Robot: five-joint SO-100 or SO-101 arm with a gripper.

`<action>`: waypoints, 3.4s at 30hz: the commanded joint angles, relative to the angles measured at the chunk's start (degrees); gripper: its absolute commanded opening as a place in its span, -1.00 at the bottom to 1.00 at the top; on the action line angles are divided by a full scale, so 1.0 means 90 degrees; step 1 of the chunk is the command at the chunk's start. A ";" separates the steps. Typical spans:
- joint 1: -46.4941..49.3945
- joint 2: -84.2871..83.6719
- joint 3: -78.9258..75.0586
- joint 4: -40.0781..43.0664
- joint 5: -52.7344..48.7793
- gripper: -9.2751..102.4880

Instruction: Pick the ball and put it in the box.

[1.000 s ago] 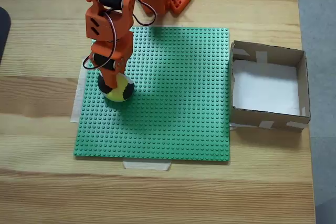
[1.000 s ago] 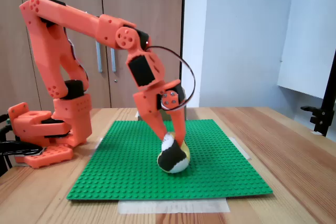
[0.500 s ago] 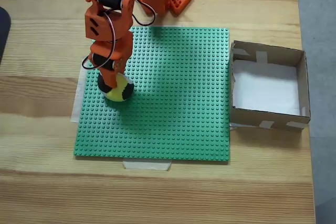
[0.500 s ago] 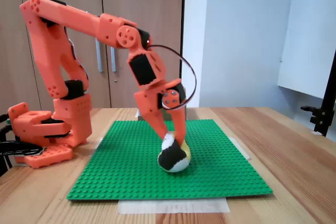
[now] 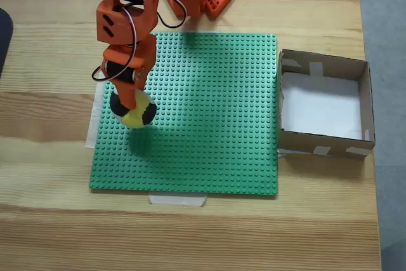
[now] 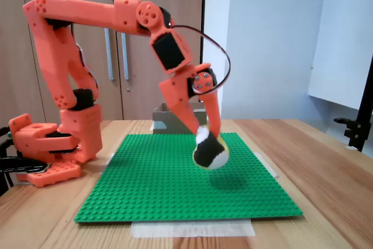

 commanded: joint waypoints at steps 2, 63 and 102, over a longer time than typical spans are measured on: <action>-0.0244 0.0371 -0.0703 0.0127 0.0029 -0.85; -0.6221 0.0283 -0.2627 0.0273 0.0840 -0.85; -0.6689 -0.0029 -0.1748 0.0029 0.0732 -0.85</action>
